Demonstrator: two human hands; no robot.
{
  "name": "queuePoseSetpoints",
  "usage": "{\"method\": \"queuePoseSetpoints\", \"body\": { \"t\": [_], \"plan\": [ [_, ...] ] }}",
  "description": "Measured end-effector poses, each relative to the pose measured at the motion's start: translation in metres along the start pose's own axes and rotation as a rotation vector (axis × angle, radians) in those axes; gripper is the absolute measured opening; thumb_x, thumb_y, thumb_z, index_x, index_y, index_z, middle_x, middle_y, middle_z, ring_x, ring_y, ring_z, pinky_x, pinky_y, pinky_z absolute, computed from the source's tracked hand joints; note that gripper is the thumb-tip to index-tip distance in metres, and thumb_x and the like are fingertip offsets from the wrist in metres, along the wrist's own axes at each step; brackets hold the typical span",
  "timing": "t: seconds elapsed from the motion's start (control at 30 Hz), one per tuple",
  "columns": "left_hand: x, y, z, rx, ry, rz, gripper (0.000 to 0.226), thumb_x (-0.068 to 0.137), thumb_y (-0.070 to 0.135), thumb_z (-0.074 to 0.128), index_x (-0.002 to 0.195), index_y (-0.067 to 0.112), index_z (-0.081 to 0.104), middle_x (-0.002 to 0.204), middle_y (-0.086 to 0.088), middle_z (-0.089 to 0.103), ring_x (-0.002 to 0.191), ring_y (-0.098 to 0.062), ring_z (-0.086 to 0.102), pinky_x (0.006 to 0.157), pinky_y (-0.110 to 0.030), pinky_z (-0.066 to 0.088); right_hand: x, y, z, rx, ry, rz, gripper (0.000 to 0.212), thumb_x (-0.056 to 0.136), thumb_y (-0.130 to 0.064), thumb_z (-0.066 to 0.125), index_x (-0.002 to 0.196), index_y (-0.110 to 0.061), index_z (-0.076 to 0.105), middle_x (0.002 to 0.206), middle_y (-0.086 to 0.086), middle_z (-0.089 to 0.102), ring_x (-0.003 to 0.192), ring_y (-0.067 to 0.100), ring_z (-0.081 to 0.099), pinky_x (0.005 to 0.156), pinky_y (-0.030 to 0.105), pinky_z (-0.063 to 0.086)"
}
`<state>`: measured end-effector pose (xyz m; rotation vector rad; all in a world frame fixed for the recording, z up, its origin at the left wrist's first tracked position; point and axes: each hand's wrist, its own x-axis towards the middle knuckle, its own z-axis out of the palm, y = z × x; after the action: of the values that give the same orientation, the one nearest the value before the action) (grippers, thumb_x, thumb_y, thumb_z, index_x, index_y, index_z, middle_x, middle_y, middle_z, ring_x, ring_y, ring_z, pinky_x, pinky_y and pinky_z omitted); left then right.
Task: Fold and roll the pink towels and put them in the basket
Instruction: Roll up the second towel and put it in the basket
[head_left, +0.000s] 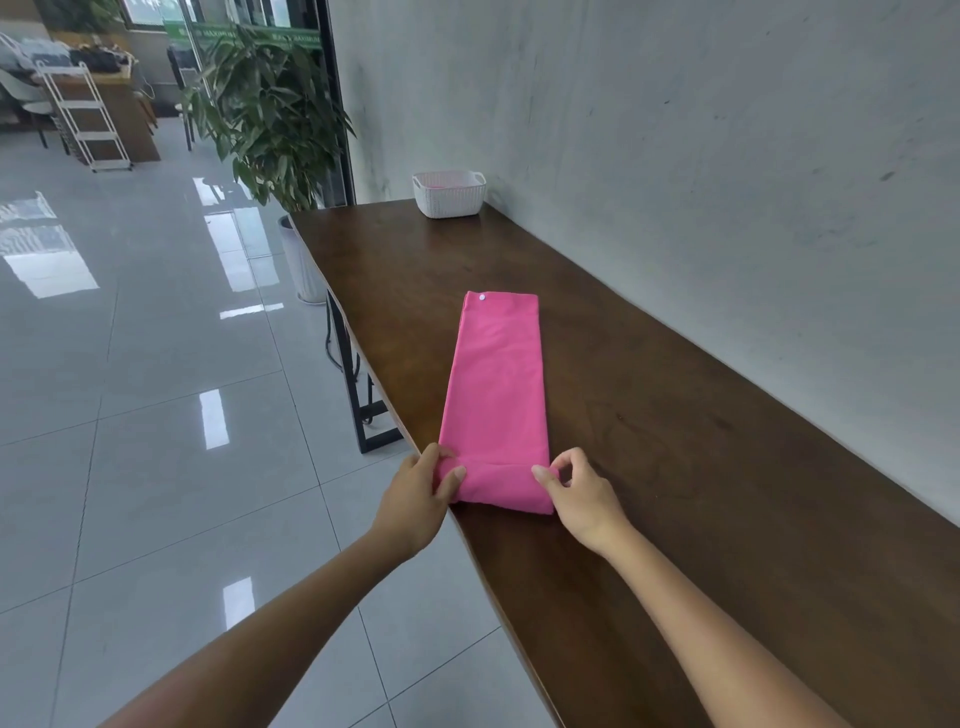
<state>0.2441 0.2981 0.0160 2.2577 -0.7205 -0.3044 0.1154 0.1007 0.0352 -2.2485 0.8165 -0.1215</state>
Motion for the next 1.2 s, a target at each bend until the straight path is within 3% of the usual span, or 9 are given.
{"method": "queuePoseSetpoints", "body": {
  "t": [0.13, 0.27, 0.37, 0.43, 0.5, 0.6, 0.73, 0.93, 1.2],
  "plan": [
    [0.003, -0.011, -0.004, -0.086, -0.105, 0.019, 0.051, 0.093, 0.062, 0.05, 0.132, 0.029, 0.047, 0.127, 0.005, 0.047, 0.109, -0.016, 0.056, 0.094, -0.03, 0.054, 0.002, -0.003, 0.002, -0.04, 0.056, -0.016, 0.039, 0.098, -0.06, 0.046, 0.103, -0.022, 0.049, 0.094, -0.004, 0.06, 0.08, 0.007, 0.057, 0.056, 0.021, 0.039],
    [0.013, -0.007, -0.009, -0.084, -0.094, 0.06, 0.04, 0.095, 0.056, 0.051, 0.117, 0.023, 0.053, 0.113, -0.001, 0.058, 0.095, -0.013, 0.057, 0.071, -0.017, 0.047, 0.0, -0.002, 0.006, -0.138, 0.115, -0.07, 0.044, 0.099, -0.063, 0.034, 0.099, -0.021, 0.048, 0.083, -0.004, 0.061, 0.072, 0.011, 0.059, 0.053, 0.024, 0.039],
    [0.019, 0.003, -0.013, -0.051, -0.11, 0.011, 0.039, 0.098, 0.051, 0.05, 0.113, 0.016, 0.055, 0.103, 0.001, 0.061, 0.088, -0.013, 0.057, 0.064, -0.015, 0.042, -0.002, -0.002, 0.006, -0.251, 0.127, -0.182, 0.053, 0.098, -0.062, 0.029, 0.124, -0.023, 0.054, 0.114, -0.004, 0.055, 0.1, 0.012, 0.057, 0.071, 0.021, 0.043],
    [0.028, 0.007, -0.016, -0.007, -0.143, -0.06, 0.043, 0.098, 0.055, 0.049, 0.111, 0.015, 0.056, 0.1, 0.0, 0.062, 0.088, -0.017, 0.059, 0.067, -0.023, 0.047, -0.004, -0.002, 0.006, -0.273, 0.084, -0.268, 0.063, 0.095, -0.063, 0.034, 0.145, -0.026, 0.044, 0.134, -0.006, 0.044, 0.119, 0.01, 0.049, 0.087, 0.022, 0.046],
    [0.037, 0.012, -0.019, 0.055, -0.14, -0.133, 0.045, 0.095, 0.059, 0.051, 0.105, 0.015, 0.056, 0.095, -0.001, 0.062, 0.083, -0.018, 0.059, 0.063, -0.027, 0.045, -0.005, 0.0, 0.008, -0.279, 0.057, -0.308, 0.066, 0.094, -0.06, 0.05, 0.15, -0.029, 0.035, 0.142, -0.008, 0.038, 0.127, 0.01, 0.045, 0.097, 0.026, 0.047],
    [0.043, 0.02, -0.021, 0.139, -0.003, -0.207, 0.047, 0.087, 0.065, 0.061, 0.094, 0.018, 0.062, 0.081, 0.003, 0.063, 0.07, -0.01, 0.058, 0.053, -0.022, 0.039, 0.0, 0.006, 0.009, -0.266, 0.087, -0.323, 0.058, 0.096, -0.046, 0.061, 0.147, -0.027, 0.041, 0.14, -0.006, 0.043, 0.126, 0.013, 0.048, 0.098, 0.025, 0.046],
    [0.033, 0.02, -0.014, 0.18, 0.156, -0.088, 0.039, 0.09, 0.056, 0.063, 0.101, 0.019, 0.062, 0.1, 0.001, 0.058, 0.088, -0.018, 0.06, 0.069, -0.026, 0.043, 0.008, 0.003, 0.007, -0.204, 0.066, -0.309, 0.051, 0.098, -0.042, 0.06, 0.143, -0.023, 0.048, 0.135, -0.005, 0.044, 0.117, 0.012, 0.051, 0.092, 0.023, 0.045],
    [0.018, 0.001, -0.002, 0.106, 0.123, 0.1, 0.058, 0.092, 0.051, 0.064, 0.14, 0.023, 0.051, 0.135, 0.004, 0.054, 0.115, -0.015, 0.055, 0.098, -0.03, 0.05, 0.023, -0.003, 0.0, -0.183, -0.011, -0.269, 0.044, 0.101, -0.044, 0.054, 0.138, -0.022, 0.051, 0.126, -0.008, 0.041, 0.106, 0.012, 0.055, 0.084, 0.023, 0.043],
    [0.05, 0.003, -0.014, 0.138, 0.064, 0.05, 0.051, 0.089, 0.064, 0.057, 0.12, 0.024, 0.058, 0.106, 0.008, 0.06, 0.09, -0.01, 0.057, 0.079, -0.027, 0.051, 0.043, -0.012, 0.0, -0.142, -0.026, -0.173, 0.036, 0.103, -0.048, 0.043, 0.126, -0.024, 0.056, 0.12, -0.007, 0.05, 0.103, 0.011, 0.054, 0.081, 0.025, 0.042]
  ]
}}
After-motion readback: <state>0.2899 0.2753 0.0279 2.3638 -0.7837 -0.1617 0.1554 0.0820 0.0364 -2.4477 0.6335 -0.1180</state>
